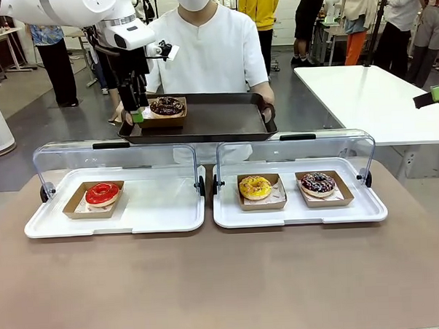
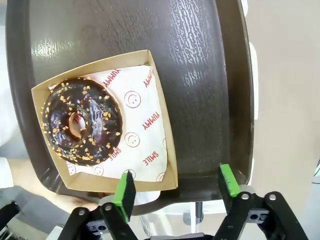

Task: Provide the desired donut to the person.
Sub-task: Place the picked Paper togo box onto the Handle tray extended by the person.

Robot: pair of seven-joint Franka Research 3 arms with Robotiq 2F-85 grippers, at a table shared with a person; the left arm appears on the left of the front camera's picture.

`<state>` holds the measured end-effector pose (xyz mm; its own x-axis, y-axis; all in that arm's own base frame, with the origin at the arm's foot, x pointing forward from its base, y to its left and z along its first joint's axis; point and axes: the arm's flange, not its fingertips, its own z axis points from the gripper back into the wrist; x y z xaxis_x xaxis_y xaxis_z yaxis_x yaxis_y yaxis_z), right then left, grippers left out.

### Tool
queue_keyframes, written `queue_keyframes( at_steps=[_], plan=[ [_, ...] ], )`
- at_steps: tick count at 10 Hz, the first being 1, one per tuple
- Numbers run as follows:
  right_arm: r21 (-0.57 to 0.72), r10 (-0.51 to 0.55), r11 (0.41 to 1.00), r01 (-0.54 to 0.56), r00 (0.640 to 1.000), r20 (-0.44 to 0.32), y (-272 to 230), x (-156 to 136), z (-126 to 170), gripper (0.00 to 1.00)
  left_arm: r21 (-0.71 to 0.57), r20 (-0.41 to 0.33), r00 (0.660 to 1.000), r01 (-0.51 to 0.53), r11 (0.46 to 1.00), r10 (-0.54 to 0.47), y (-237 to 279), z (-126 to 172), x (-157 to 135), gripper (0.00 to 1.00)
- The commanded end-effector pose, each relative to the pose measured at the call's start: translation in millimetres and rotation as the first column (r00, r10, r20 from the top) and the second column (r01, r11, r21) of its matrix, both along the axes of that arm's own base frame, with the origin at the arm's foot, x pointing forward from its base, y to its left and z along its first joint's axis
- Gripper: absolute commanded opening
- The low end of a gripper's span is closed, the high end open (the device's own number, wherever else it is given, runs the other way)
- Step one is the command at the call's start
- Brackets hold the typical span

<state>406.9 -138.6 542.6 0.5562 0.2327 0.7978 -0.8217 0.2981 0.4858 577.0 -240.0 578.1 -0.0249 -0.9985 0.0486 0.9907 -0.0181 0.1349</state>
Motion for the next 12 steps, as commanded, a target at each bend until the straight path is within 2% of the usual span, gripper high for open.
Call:
queue_keyframes(
  at_steps=[1, 3, 4, 5, 6, 7, 8, 9, 11, 12],
  plan=[
    [0.003, 0.004, 1.000, -0.004, 1.000, 0.002, 1, 0, 0, 1.00, -0.014, -0.029, 1.000, -0.005, 1.000, 0.005, 0, 6, 6, 1.00],
    [0.003, 0.004, 1.000, -0.004, 1.000, 0.002, 1, 0, 0, 1.00, -0.027, -0.056, 0.998, 0.012, 1.000, -0.014, 3, 13, -6, 1.00],
    [0.003, 0.004, 1.000, -0.004, 1.000, 0.002, 1, 0, 0, 1.00, -0.031, -0.097, 0.994, 0.037, 0.999, -0.040, 7, 26, -22, 1.00],
    [0.003, 0.004, 1.000, -0.004, 1.000, 0.002, 1, 0, 0, 1.00, -0.008, -0.081, 0.994, 0.073, 0.997, -0.073, 17, 42, -49, 1.00],
    [0.003, 0.004, 1.000, -0.004, 1.000, 0.002, 1, 0, 0, 1.00, -0.004, -0.049, 0.994, 0.096, 0.995, -0.096, 33, 60, -89, 1.00],
    [0.003, 0.004, 1.000, -0.004, 1.000, 0.002, 1, 0, 0, 1.00, -0.035, -0.018, 0.994, 0.104, 0.994, -0.104, 51, 73, -119, 1.00],
    [0.003, 0.004, 1.000, -0.004, 1.000, 0.002, 1, 0, 0, 1.00, -0.041, 0.006, 0.993, 0.114, 0.993, -0.114, 70, 79, -140, 1.00],
    [0.003, 0.004, 1.000, -0.004, 1.000, 0.002, 1, 0, 0, 1.00, -0.064, -0.012, 0.994, 0.107, 0.992, -0.108, 86, 78, -151, 1.00],
    [0.003, 0.004, 1.000, -0.004, 1.000, 0.002, 1, 0, 0, 1.00, -0.072, -0.004, 0.995, 0.095, 0.993, -0.095, 105, 65, -176, 1.00],
    [0.003, 0.004, 1.000, -0.004, 1.000, 0.002, 1, 0, 0, 1.00, -0.065, -0.009, 0.995, 0.101, 0.993, -0.102, 107, 63, -177, 1.00]
  ],
)
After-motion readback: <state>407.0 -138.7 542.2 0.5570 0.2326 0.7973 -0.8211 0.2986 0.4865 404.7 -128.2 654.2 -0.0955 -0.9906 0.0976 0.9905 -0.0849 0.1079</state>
